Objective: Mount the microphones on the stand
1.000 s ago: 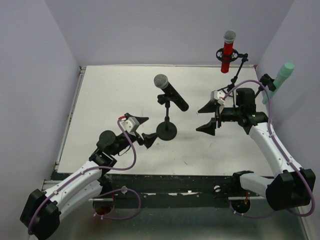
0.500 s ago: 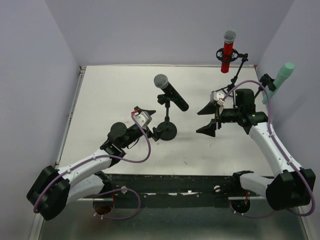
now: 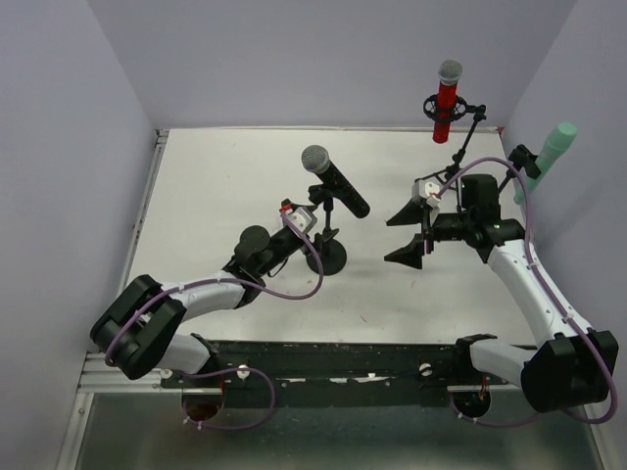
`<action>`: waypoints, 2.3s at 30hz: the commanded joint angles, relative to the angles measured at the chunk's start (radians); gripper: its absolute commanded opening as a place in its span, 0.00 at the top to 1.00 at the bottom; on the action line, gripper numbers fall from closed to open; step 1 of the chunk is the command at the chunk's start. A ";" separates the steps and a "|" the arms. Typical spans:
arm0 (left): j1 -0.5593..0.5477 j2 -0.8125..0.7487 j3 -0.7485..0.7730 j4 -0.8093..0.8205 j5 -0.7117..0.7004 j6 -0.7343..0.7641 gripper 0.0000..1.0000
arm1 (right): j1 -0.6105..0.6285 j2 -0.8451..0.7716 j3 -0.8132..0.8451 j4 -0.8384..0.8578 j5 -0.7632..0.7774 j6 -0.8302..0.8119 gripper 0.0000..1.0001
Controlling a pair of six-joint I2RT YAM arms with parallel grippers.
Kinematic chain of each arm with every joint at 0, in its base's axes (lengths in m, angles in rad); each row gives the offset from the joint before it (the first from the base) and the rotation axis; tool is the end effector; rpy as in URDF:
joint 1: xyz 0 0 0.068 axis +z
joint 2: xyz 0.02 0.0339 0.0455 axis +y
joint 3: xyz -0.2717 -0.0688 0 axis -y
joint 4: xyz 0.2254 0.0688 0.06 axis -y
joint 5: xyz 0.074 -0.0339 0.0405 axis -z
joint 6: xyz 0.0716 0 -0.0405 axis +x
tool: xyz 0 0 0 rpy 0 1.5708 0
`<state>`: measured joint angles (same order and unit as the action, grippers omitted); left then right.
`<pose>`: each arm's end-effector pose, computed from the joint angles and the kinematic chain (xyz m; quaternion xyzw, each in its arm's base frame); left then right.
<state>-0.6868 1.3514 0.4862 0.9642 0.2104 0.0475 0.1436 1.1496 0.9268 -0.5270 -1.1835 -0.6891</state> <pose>0.2194 -0.1993 0.2603 0.3123 0.5951 -0.2985 0.6776 0.2042 0.0965 0.3013 -0.5114 0.6060 0.4033 0.4567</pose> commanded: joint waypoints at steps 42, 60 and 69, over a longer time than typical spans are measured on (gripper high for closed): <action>0.458 -0.098 0.146 0.054 -0.058 -0.124 1.00 | -0.001 0.009 0.023 -0.028 -0.028 -0.004 0.00; 0.794 0.363 0.592 -0.011 -0.062 -0.184 1.00 | -0.001 0.061 0.020 -0.025 0.002 -0.004 0.00; 0.797 0.434 0.582 0.013 -0.043 -0.170 1.00 | -0.001 0.105 0.030 -0.054 0.010 -0.033 0.00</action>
<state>0.1055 1.7992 1.0645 0.8532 0.1471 -0.1215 0.1436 1.2358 0.9276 -0.5472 -1.1896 -0.6930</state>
